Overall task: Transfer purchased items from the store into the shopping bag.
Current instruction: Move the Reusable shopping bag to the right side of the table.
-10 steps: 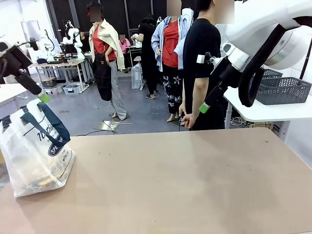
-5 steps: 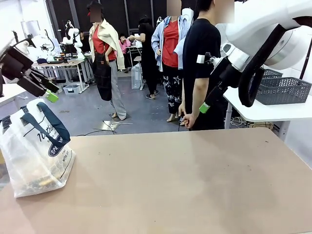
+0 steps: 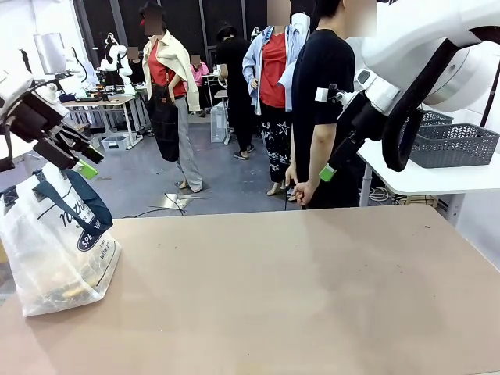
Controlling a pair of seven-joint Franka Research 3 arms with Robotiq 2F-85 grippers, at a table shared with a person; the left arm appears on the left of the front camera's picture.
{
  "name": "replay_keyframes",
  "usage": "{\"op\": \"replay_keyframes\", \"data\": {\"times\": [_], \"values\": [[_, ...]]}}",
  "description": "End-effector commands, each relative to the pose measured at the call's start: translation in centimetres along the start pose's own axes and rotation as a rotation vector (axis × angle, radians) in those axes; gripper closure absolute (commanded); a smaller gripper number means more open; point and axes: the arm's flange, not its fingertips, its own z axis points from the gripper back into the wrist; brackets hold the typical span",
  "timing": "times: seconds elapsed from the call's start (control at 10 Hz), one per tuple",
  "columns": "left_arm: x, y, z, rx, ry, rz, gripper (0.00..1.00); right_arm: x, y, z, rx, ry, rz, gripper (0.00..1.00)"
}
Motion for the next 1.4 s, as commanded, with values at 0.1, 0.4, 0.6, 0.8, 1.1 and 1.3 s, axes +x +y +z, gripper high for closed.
{"op": "replay_keyframes", "data": {"times": [0.1, 0.4, 0.6, 0.8, 1.1, 1.3], "values": [[0.00, 0.00, 0.00, 0.000, 0.000, 0.000, 0.00, 0.27, 0.06, 0.02, 0.001, 0.001, -0.016, 0.00], [0.00, 0.00, 0.00, 0.000, 0.000, 0.000, 0.00, 0.27, 0.06, 0.02, 0.001, 0.001, -0.016, 0.00], [0.00, 0.00, 0.00, 0.000, 0.000, 0.000, 0.00, 0.27, 0.06, 0.02, 0.001, 0.001, -0.016, 0.00], [0.00, 0.00, 0.00, 0.000, 0.000, 0.000, 0.00, 0.27, 0.06, 0.02, 0.001, 0.001, -0.016, 0.00], [0.00, 0.00, 0.00, 0.000, 0.000, 0.000, 0.00, 0.27, 0.06, 0.02, 0.001, 0.001, -0.016, 0.00], [0.00, 0.00, 0.00, 0.000, 0.000, 0.000, 0.00, 0.27, 0.06, 0.02, 0.001, 0.001, -0.016, 0.00]]}}
